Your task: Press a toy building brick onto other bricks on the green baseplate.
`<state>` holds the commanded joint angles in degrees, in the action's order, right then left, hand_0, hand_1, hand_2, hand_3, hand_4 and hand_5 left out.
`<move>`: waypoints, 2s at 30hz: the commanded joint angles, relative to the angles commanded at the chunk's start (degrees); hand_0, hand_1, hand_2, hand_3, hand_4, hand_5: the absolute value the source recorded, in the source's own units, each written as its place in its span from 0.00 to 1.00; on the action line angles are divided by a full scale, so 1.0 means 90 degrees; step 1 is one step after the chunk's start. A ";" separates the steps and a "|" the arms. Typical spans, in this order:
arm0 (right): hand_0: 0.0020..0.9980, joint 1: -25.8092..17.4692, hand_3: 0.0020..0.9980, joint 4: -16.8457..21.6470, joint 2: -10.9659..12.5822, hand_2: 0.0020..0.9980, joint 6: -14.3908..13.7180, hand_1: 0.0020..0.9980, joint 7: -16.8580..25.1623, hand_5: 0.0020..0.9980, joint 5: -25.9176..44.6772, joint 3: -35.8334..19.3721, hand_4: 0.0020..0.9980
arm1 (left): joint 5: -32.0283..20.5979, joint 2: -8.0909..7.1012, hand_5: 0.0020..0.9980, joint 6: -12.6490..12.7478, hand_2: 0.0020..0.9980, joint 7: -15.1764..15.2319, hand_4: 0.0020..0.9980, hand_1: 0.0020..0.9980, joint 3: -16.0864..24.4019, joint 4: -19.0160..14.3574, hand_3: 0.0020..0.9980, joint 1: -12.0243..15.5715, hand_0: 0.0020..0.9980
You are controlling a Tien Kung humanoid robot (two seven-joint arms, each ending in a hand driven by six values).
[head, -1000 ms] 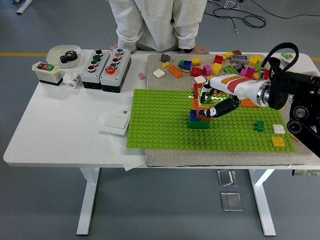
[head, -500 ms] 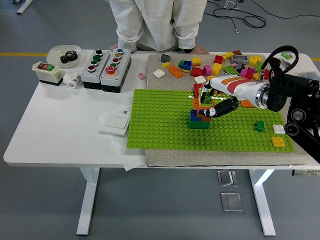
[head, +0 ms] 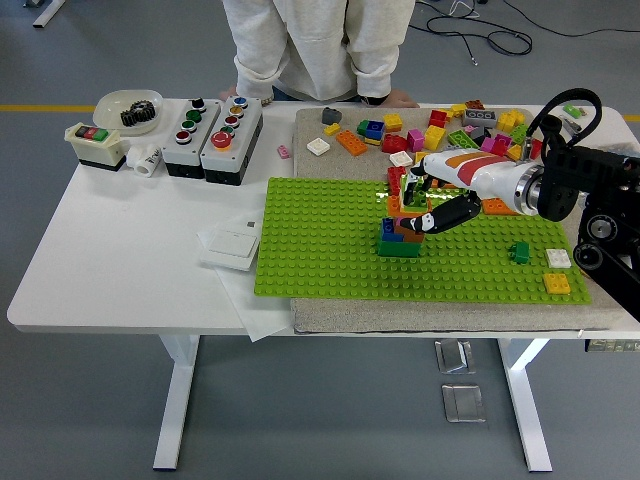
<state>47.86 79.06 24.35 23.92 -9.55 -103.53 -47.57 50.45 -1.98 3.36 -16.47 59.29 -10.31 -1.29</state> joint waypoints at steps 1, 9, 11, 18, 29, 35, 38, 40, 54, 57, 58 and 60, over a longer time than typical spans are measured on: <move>0.65 0.0004 0.57 0.0006 0.0003 0.71 -0.0002 0.65 0.0003 0.53 -0.0001 -0.0011 0.78 | 0.0001 0.0000 0.64 0.0000 0.85 -0.0001 0.72 0.85 0.0001 0.0000 0.64 0.0001 0.87; 0.65 0.0071 0.57 0.0089 0.0042 0.71 -0.0017 0.65 0.0031 0.53 -0.0010 -0.0196 0.78 | 0.0020 -0.0006 0.64 -0.0007 0.85 -0.0008 0.72 0.85 0.0006 0.0000 0.64 0.0034 0.87; 0.65 0.0076 0.57 0.0108 0.0049 0.71 -0.0023 0.65 0.0041 0.53 -0.0019 -0.0242 0.78 | 0.0027 -0.0006 0.64 -0.0010 0.85 -0.0012 0.72 0.85 0.0007 0.0000 0.64 0.0044 0.87; 0.65 -0.0028 0.57 0.0031 0.0081 0.71 -0.0485 0.65 0.0247 0.53 0.0067 -0.0650 0.78 | 0.0067 -0.0006 0.64 -0.0013 0.85 -0.0018 0.73 0.85 0.0027 0.0000 0.64 0.0058 0.87; 0.74 -0.0328 0.74 -0.0582 0.0123 0.79 -0.2886 0.74 0.0911 0.54 0.2470 -0.1257 0.84 | 0.0220 0.0009 0.64 -0.0012 0.85 -0.0021 0.72 0.85 0.0150 0.0000 0.64 0.0042 0.87; 0.78 -0.0478 0.83 -0.0905 0.0174 0.82 -0.3477 0.77 0.1270 0.71 0.4084 -0.1604 0.96 | 0.0329 0.0023 0.64 -0.0013 0.84 -0.0015 0.72 0.85 0.0255 0.0000 0.64 0.0025 0.87; 0.79 -0.0546 0.87 -0.1006 0.0188 0.84 -0.3536 0.78 0.1370 0.73 0.4870 -0.1743 0.98 | 0.0341 0.0033 0.64 -0.0013 0.84 -0.0007 0.72 0.85 0.0284 0.0000 0.64 0.0016 0.87; 0.79 -0.0583 0.87 -0.1054 0.0191 0.84 -0.3542 0.78 0.1403 0.73 0.5408 -0.1822 0.98 | 0.0338 0.0039 0.64 -0.0011 0.84 -0.0002 0.72 0.85 0.0296 0.0000 0.64 0.0009 0.87; 0.90 -0.0781 0.94 -0.1283 0.0205 0.89 -0.3012 0.84 0.1290 0.95 0.8870 -0.2079 1.00 | 0.0444 0.0084 0.64 -0.0010 0.84 0.0023 0.72 0.84 0.0442 0.0000 0.64 -0.0064 0.87; 0.93 -0.0798 0.94 -0.1278 0.0199 0.90 -0.2919 0.87 0.1273 1.00 0.8881 -0.2075 1.00 | 0.0445 0.0083 0.64 -0.0013 0.84 0.0022 0.72 0.84 0.0435 0.0000 0.64 -0.0073 0.88; 0.93 -0.0801 0.94 -0.1281 0.0199 0.90 -0.2899 0.87 0.1271 1.00 0.8876 -0.2077 1.00 | 0.0443 0.0082 0.64 -0.0014 0.84 0.0023 0.72 0.84 0.0433 0.0000 0.64 -0.0076 0.88; 0.93 -0.0800 0.94 -0.1298 0.0188 0.90 -0.2858 0.87 0.1264 1.00 0.8861 -0.2082 1.00 | 0.0440 0.0080 0.64 -0.0016 0.84 0.0026 0.72 0.84 0.0432 0.0000 0.64 -0.0082 0.88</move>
<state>40.67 67.38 26.04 -1.81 1.82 -23.78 -66.32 54.41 -1.26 3.22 -16.23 63.18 -10.31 -2.03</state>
